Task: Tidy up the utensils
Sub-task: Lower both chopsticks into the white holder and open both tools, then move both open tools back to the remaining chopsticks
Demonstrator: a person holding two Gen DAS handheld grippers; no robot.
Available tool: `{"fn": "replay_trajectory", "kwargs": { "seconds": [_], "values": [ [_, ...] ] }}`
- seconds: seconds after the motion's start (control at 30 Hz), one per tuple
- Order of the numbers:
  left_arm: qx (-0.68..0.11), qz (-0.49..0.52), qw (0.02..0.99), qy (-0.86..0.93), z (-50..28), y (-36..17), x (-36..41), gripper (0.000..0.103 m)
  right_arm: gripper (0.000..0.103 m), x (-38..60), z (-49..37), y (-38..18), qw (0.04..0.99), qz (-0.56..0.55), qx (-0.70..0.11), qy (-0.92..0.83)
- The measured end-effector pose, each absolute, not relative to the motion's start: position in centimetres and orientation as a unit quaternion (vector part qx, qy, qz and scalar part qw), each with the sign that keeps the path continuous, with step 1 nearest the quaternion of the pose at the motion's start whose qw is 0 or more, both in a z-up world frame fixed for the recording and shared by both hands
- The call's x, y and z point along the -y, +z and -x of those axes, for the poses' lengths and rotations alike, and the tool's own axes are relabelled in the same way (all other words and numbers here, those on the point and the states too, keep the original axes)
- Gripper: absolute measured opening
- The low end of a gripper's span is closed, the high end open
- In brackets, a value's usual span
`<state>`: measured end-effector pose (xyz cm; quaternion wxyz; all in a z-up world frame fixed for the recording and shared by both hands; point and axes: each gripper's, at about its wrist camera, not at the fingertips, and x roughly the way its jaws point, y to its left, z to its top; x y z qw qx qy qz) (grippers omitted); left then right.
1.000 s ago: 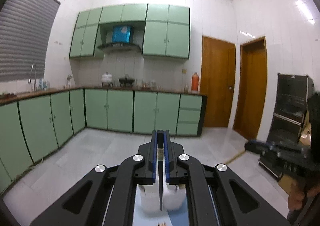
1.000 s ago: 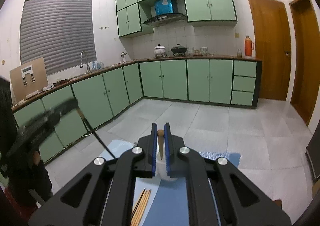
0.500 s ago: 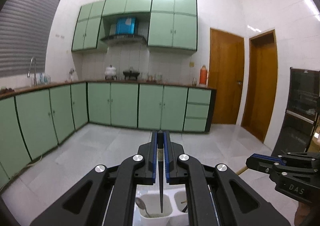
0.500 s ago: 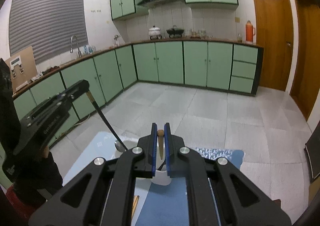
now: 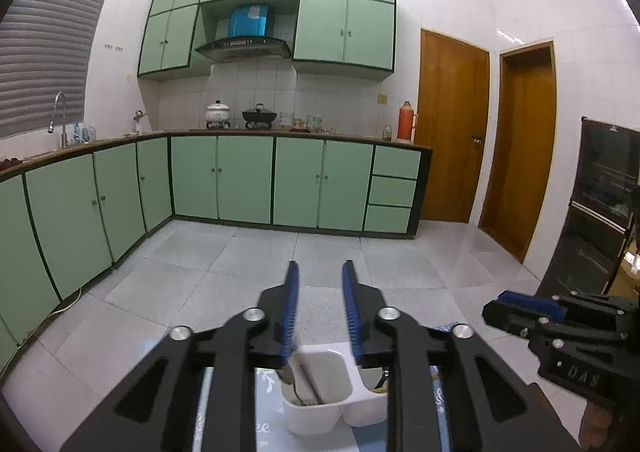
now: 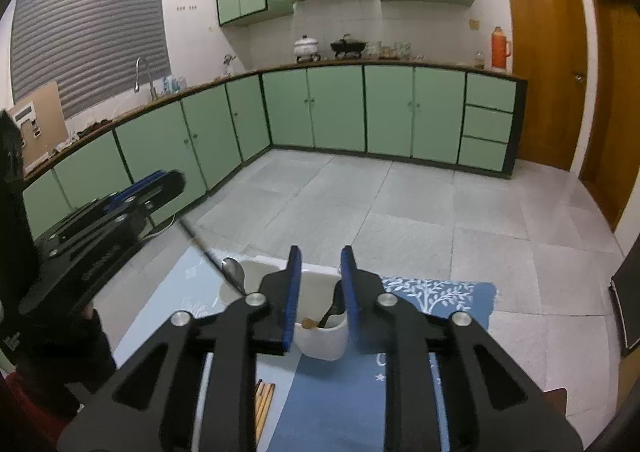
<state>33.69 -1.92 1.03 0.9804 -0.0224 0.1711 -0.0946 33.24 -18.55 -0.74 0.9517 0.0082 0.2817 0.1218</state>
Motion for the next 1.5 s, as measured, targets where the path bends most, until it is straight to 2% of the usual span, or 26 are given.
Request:
{"fn": "replay_trajectory", "kwargs": {
  "seconds": [0.13, 0.23, 0.3, 0.4, 0.57, 1.0, 1.17, 1.5],
  "values": [
    [-0.151, 0.017, 0.984, -0.093, -30.5, 2.3, 1.1, 0.03, 0.039, 19.9, -30.4, 0.0, 0.961, -0.007, -0.255, 0.106],
    [-0.14, 0.014, 0.986, -0.09, -27.9, 2.8, 0.5, 0.038, 0.053, 20.9, -27.9, 0.1, 0.966, -0.014, -0.24, 0.093],
    [-0.139, 0.011, 0.986, -0.088, -26.2, 2.7, 0.4, 0.045, 0.058, 21.3, -26.1, -0.3, 0.969, -0.011, -0.231, 0.084],
    [-0.147, 0.006, 0.985, -0.085, -23.4, 1.5, 0.0, 0.056, 0.068, 21.8, -23.3, -1.4, 0.971, -0.013, -0.226, 0.077],
    [-0.184, 0.006, 0.979, -0.09, -20.0, -1.6, -0.5, 0.062, 0.083, 22.1, -19.2, -4.4, 0.97, -0.022, -0.232, 0.07],
    [-0.326, 0.002, 0.942, -0.079, -15.2, -13.8, -1.2, 0.062, 0.084, 19.3, -13.4, -15.0, 0.941, -0.033, -0.327, 0.08],
    [-0.358, -0.003, 0.931, -0.073, -14.0, -16.5, -1.1, 0.062, 0.084, 17.4, -11.7, -18.6, 0.928, -0.017, -0.364, 0.084],
    [-0.386, -0.002, 0.921, -0.057, -12.0, -18.5, -3.0, 0.062, 0.083, 14.0, -10.2, -22.3, 0.907, 0.036, -0.406, 0.103]
  ]
}}
